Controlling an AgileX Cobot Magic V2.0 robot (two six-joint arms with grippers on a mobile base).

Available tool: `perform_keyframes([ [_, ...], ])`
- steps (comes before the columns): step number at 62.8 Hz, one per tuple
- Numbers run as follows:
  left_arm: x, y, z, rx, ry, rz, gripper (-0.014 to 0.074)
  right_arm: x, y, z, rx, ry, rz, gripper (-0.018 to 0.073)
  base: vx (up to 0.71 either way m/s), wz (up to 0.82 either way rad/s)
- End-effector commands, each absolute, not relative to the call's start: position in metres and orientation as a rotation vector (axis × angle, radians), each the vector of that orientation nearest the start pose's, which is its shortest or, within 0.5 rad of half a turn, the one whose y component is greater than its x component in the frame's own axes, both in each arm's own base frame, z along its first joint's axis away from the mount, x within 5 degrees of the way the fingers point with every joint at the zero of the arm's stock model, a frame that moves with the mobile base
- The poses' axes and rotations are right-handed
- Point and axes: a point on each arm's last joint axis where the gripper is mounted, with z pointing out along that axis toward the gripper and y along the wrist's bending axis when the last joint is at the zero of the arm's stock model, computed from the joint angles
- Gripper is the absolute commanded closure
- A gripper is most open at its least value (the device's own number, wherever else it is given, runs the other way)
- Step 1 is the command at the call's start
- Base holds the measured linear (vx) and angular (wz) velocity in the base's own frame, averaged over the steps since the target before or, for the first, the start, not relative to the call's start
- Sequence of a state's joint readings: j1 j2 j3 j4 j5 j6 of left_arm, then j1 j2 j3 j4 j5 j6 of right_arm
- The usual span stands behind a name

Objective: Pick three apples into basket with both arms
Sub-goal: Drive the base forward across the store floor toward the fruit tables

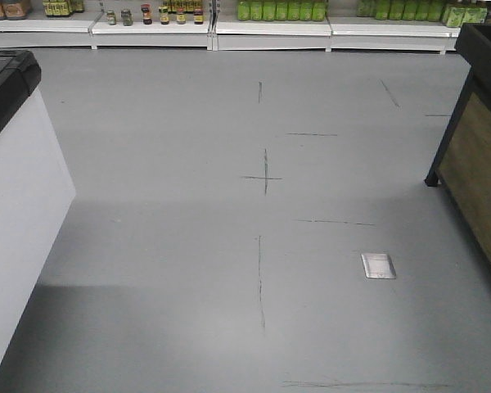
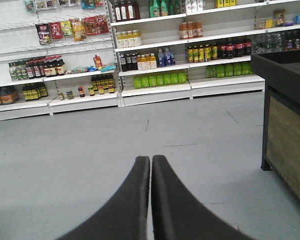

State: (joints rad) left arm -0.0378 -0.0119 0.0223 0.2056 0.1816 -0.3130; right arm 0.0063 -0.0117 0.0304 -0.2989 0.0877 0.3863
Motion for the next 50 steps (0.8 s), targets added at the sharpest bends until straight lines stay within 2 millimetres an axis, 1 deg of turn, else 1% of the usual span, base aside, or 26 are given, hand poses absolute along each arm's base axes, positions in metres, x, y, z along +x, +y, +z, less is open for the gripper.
perform_keyframes([
  [1,0.0557,0.0001,0.1940,-0.075,1.600,-0.094,0.0603,0.0562,-0.0003,0.1993,0.058,1.512,0.057,0.0564,0.13,0.16],
  [26,0.0557,0.0001,0.1940,-0.075,1.600,-0.094,0.0603,0.0562,-0.0003,0.1993,0.058,1.512,0.057,0.0564,0.15,0.08],
  [50,0.0557,0.0001,0.1940,-0.075,1.600,-0.094,0.0603,0.0562,-0.0004,0.1992,0.059,1.513,0.057,0.0564,0.19,-0.11],
])
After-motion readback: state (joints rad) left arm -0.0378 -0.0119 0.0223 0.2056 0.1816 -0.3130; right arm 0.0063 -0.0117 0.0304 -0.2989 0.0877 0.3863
